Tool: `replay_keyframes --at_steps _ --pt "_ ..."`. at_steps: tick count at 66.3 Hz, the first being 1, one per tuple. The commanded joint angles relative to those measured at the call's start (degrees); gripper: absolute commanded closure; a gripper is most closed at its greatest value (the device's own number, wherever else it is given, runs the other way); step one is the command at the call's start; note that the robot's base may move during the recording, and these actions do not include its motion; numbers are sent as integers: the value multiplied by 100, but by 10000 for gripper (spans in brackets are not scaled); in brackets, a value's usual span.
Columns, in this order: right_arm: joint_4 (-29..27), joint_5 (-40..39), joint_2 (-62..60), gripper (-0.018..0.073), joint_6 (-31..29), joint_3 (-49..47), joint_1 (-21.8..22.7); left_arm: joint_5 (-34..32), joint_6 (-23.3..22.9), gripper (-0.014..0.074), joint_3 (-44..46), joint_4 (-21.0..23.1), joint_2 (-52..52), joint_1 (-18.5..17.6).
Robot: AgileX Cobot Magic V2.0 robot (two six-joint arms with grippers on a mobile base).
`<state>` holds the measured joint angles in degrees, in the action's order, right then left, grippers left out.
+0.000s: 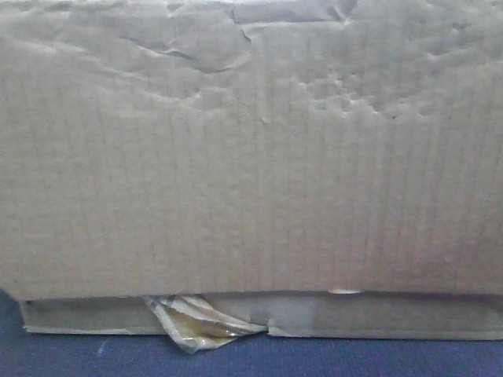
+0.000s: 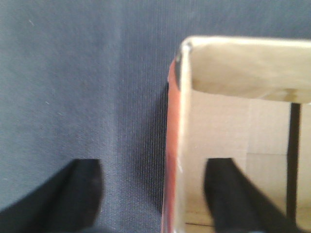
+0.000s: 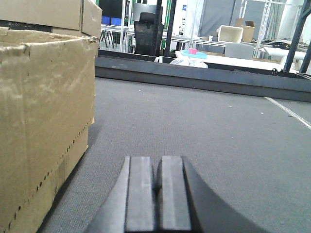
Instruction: Stack two boxes on right shelf middle
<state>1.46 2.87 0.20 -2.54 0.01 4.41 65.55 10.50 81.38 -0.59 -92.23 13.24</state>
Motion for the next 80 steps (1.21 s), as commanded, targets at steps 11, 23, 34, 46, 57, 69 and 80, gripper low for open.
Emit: replay_keyframes --at_steps 11,23,34,46,57,69,80 --pt "-32 -74 -20 725 -38 -1 38 48 -3 653 44 59 -47 23" --pt "-32 -74 -20 725 -38 -1 38 215 -3 708 91 -40 66 37" --pt "-32 -74 -20 725 -38 -1 38 441 -3 708 538 -124 319 311" --pt "-32 -74 -20 725 -38 -1 38 441 -104 708 1663 -124 522 784" --pt "-32 -74 -20 725 -38 -1 38 441 -702 708 2773 -48 734 970" --pt "-32 -74 -20 725 -38 -1 38 441 -1493 708 4084 689 861 650" --pt "-32 -74 -20 725 -38 -1 38 441 -2322 708 4729 371 877 -411"
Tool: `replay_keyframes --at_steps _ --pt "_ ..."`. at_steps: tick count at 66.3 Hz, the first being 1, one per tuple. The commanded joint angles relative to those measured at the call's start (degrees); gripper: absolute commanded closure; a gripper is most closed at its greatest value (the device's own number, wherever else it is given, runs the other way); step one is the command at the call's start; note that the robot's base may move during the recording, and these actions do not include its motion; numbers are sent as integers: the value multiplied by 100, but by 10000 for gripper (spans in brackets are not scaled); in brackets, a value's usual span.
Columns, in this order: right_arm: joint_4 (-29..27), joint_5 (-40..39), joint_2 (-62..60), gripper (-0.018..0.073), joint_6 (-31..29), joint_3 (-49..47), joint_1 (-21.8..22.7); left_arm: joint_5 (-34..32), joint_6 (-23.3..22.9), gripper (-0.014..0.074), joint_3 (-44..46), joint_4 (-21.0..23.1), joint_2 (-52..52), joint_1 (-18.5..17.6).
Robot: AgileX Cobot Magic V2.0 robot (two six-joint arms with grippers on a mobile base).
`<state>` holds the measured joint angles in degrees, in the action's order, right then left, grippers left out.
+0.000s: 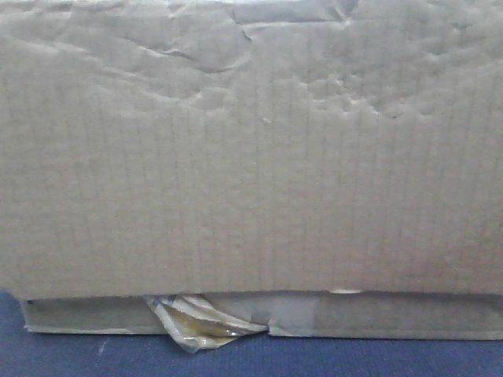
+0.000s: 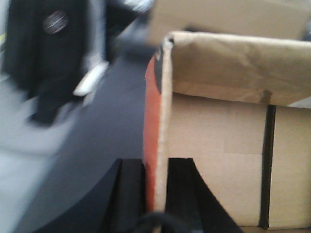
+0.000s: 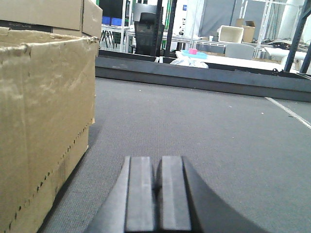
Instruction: Stack two boxes on right shelf middle
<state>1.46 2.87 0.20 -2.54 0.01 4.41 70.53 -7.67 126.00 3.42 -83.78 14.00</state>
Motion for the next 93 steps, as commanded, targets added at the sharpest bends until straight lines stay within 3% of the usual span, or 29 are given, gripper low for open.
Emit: replay_keyframes --at_steps 1,8,22,34,43,69,93 --pt "-32 -74 -20 725 -38 -1 38 -56 -535 708 292 -78 32 -604" --pt "-32 -74 -20 725 -38 -1 38 -56 -1031 708 292 -594 32 -1593" --pt "-32 -74 -20 725 -38 -1 38 -56 -1825 708 258 -2183 -291 -3803" --pt "-32 -74 -20 725 -38 -1 38 -56 -2447 708 56 -2911 -603 -4914" --pt "-32 -74 -20 725 -38 -1 38 -56 -2871 708 -516 -3080 -629 -5210" --pt "-32 -74 -20 725 -38 -1 38 -56 -3767 708 -2089 -2913 -629 -5255" --pt "-32 -74 -20 725 -38 -1 38 -56 -3789 708 -2584 -2471 -1055 -5269"
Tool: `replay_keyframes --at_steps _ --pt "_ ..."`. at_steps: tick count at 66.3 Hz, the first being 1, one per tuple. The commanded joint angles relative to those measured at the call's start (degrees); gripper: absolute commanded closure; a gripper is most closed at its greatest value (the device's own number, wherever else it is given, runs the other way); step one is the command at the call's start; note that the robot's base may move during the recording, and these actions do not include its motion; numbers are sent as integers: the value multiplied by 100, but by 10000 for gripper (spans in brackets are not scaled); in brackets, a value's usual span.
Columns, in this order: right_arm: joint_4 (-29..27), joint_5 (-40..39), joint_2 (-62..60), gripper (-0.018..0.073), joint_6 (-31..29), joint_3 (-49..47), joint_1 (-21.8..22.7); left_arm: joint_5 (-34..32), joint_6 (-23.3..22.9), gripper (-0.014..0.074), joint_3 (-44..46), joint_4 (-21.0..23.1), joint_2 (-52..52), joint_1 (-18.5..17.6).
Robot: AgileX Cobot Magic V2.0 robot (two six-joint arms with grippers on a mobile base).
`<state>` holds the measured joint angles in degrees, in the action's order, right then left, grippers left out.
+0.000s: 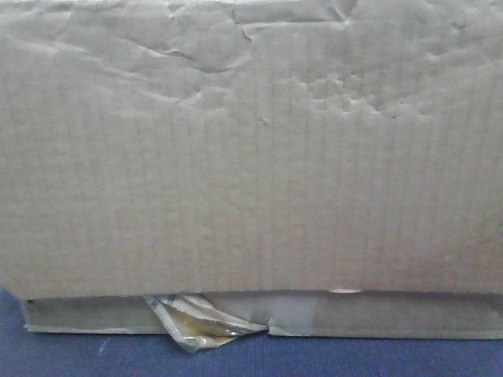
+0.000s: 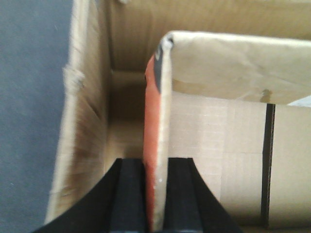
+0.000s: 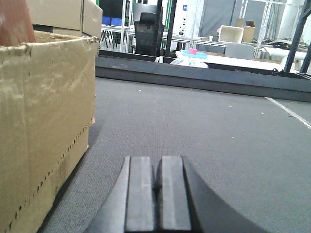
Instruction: Stack two boxes on right shelf middle
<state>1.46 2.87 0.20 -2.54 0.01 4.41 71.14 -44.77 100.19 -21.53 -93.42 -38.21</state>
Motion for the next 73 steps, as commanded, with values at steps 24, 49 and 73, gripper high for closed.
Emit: replay_keyframes --at_steps 24,49,73 --pt "-32 -74 -20 725 -38 -1 38 -118 122 708 -3 326 -533 -35" --pt "-32 -74 -20 725 -38 -1 38 -118 500 708 -3 740 -571 195" --pt "-32 -74 -20 725 -38 -1 38 -118 579 708 -129 758 -576 263"
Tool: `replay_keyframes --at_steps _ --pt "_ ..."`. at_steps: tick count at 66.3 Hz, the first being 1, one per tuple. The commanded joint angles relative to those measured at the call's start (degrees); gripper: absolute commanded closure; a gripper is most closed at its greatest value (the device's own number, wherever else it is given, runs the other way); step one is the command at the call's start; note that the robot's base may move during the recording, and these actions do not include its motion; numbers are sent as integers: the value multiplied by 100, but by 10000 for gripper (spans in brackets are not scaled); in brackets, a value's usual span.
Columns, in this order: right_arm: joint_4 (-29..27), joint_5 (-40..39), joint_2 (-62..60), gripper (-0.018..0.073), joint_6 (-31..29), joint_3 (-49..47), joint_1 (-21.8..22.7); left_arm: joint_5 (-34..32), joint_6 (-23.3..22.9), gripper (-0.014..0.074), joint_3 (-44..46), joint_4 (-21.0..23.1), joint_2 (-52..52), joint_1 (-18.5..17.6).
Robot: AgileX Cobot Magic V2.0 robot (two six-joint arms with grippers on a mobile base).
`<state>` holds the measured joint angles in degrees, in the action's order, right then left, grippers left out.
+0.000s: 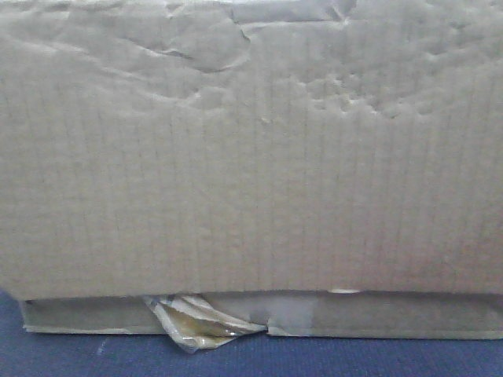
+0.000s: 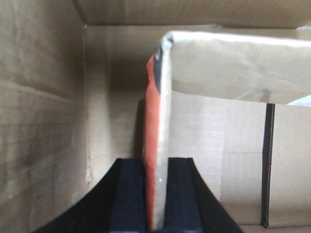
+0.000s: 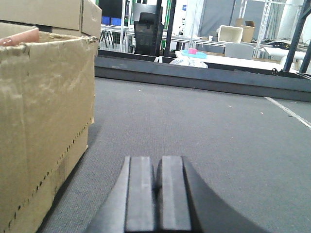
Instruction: Stack two boxes on right shelf middle
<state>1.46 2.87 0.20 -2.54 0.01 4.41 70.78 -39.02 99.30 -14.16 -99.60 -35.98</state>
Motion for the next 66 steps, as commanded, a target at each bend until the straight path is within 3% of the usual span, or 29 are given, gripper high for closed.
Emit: replay_keyframes --at_steps 1,19,46,55,66 --pt "-32 -74 -20 725 -38 -1 38 -82 5 708 -53 21 43 39" --pt "-32 -74 -20 725 -38 -1 38 -82 5 695 -92 32 43 39" --pt "-32 -74 -20 725 -38 -1 38 -82 -16 295 -92 83 34 39" --pt "-32 -74 -20 725 -38 -1 38 -82 -16 234 -42 95 48 39" --pt "-32 -74 -20 725 -38 -1 38 -82 -16 225 477 95 48 28"
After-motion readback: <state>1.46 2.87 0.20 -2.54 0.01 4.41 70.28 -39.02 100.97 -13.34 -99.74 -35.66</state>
